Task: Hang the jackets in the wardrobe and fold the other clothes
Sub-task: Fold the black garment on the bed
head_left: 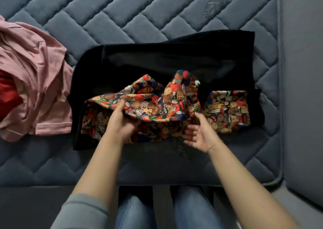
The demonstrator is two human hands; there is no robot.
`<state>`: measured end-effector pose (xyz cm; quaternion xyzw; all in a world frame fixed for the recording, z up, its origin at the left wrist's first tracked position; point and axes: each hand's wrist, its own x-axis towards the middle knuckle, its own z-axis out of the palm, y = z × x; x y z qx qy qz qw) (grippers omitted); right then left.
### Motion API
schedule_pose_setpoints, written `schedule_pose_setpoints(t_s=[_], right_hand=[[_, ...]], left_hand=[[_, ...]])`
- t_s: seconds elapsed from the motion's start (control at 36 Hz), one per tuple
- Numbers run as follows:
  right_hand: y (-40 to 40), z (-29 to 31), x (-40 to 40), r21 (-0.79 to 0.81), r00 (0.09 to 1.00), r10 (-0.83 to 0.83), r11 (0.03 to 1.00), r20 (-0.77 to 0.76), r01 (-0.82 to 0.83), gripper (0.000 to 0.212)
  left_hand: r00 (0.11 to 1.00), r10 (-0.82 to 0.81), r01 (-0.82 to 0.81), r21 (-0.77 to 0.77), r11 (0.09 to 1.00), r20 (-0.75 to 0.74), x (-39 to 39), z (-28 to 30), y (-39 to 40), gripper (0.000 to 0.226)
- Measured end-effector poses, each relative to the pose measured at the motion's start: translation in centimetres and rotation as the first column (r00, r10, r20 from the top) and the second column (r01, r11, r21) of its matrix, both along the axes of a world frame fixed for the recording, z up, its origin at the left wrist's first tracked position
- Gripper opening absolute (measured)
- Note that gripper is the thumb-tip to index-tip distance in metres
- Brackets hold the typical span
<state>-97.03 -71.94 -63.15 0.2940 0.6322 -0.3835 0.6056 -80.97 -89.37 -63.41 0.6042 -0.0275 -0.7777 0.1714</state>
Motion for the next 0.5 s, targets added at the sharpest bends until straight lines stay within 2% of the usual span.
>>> schedule_pose_setpoints(t_s=[0.03, 0.06, 0.11, 0.14, 0.17, 0.19, 0.25, 0.31, 0.36, 0.42, 0.5], right_hand=[[0.7, -0.7, 0.8, -0.046, 0.986, -0.064, 0.996, 0.155, 0.071, 0.066], [1.1, -1.2, 1.6, -0.1, 0.935, -0.169, 0.973, 0.311, 0.209, 0.077], [0.9, -1.4, 2.8, -0.158, 0.737, -0.401, 0.814, 0.545, 0.56, 0.088], [0.4, -1.4, 2.9, -0.17, 0.642, -0.486, 0.703, 0.593, 0.69, 0.086], [-0.4, -1.4, 2.7, -0.187, 0.592, -0.554, 0.618, 0.586, 0.763, 0.079], [-1.3, -1.3, 2.2, -0.211, 0.581, -0.616, 0.568, 0.533, 0.795, 0.069], [-2.8, -1.0, 0.6, -0.289, 0.584, -0.702, 0.507, 0.407, 0.812, 0.051], [-3.4, -0.4, -1.3, -0.358, 0.57, -0.747, 0.456, 0.343, 0.814, 0.045], [-2.9, 0.5, -3.2, -0.409, 0.57, -0.763, 0.436, 0.305, 0.802, 0.038], [-1.4, 1.4, -4.9, -0.49, 0.612, -0.75, 0.448, 0.249, 0.748, 0.027], [1.9, 1.6, -7.1, -0.567, 0.647, -0.748, 0.471, 0.15, 0.676, 0.033]], left_hand=[[1.0, 0.024, -0.024, -0.002, 1.0, 0.006, -0.2, 0.2, 0.1, 0.04], [0.999, 0.049, -0.049, -0.006, 0.999, 0.002, -0.4, 0.3, 0.2, 0.037], [0.995, 0.09, -0.091, -0.022, 0.996, -0.03, -0.4, 0.7, 0.4, 0.034], [0.993, 0.108, -0.11, -0.033, 0.993, -0.054, -0.4, 0.9, 0.5, 0.034], [0.988, 0.126, -0.13, -0.042, 0.991, -0.084, -0.4, 1.1, 0.7, 0.034], [0.982, 0.144, -0.15, -0.047, 0.987, -0.12, -0.4, 1.3, 1.0, 0.035], [0.966, 0.173, -0.188, -0.063, 0.98, -0.192, -0.4, 1.7, 1.8, 0.037], [0.945, 0.198, -0.227, -0.084, 0.97, -0.258, -0.4, 2.0, 2.8, 0.04], [0.924, 0.224, -0.26, -0.08, 0.962, -0.309, -0.5, 2.2, 3.9, 0.047], [0.911, 0.234, -0.271, -0.066, 0.96, -0.34, -1.0, 2.2, 5.2, 0.051], [0.915, 0.23, -0.252, -0.026, 0.967, -0.331, -2.0, 1.6, 7.4, 0.049]])
